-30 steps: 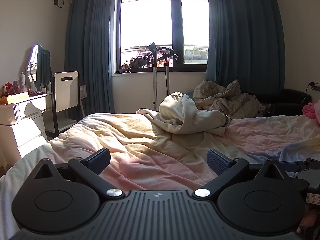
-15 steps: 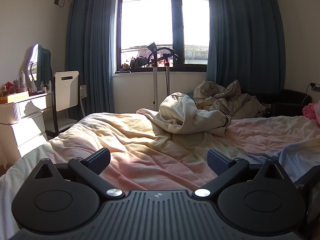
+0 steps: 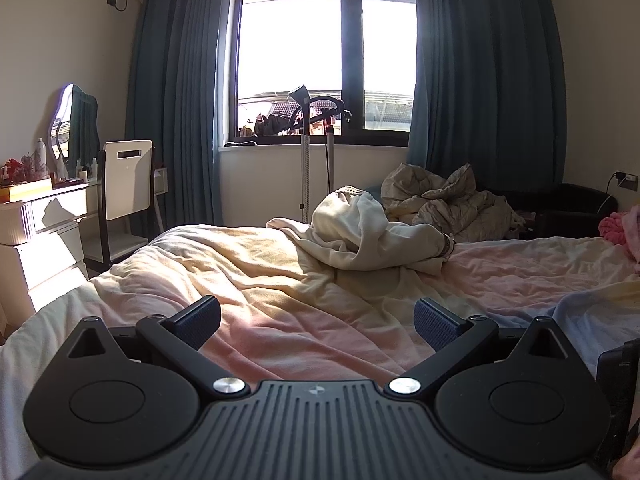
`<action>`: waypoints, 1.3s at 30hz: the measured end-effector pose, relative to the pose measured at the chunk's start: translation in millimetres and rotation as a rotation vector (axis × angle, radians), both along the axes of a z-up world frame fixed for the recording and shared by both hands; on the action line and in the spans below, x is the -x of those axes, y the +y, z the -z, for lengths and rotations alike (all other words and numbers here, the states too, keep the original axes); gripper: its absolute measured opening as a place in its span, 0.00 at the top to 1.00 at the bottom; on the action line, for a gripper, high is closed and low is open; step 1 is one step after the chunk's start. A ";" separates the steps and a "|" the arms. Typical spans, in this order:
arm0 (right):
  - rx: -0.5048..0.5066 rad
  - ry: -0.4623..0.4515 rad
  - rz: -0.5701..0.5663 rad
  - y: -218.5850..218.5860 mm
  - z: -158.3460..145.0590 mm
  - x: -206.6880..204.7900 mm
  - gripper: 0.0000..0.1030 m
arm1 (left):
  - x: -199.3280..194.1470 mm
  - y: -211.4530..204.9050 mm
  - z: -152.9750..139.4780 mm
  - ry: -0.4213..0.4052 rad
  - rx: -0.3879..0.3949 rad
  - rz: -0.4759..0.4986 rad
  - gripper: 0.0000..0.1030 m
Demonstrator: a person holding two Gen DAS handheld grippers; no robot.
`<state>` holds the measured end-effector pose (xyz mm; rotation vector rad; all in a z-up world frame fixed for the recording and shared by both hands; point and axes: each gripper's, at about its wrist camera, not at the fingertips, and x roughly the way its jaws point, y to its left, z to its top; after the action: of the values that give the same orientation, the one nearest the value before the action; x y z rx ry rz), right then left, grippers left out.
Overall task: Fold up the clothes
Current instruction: 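Move the right tool toward the cream sweatpants on the bed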
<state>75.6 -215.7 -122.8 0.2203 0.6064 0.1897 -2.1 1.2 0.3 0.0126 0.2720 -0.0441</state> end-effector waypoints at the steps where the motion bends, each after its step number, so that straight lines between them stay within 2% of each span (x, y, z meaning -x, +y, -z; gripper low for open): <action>1: 0.013 0.000 0.000 1.2 0.0 -0.2 0.00 | -0.5 -0.2 0.4 0.003 0.002 0.002 0.00; 39: 0.018 0.000 0.000 1.8 1.2 -1.3 0.00 | 1.4 -6.4 0.6 0.003 -0.015 0.013 0.00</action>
<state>76.8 -213.9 -124.0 0.2027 0.6081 0.1836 -3.5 -5.3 -0.4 0.0289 0.2756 -0.0547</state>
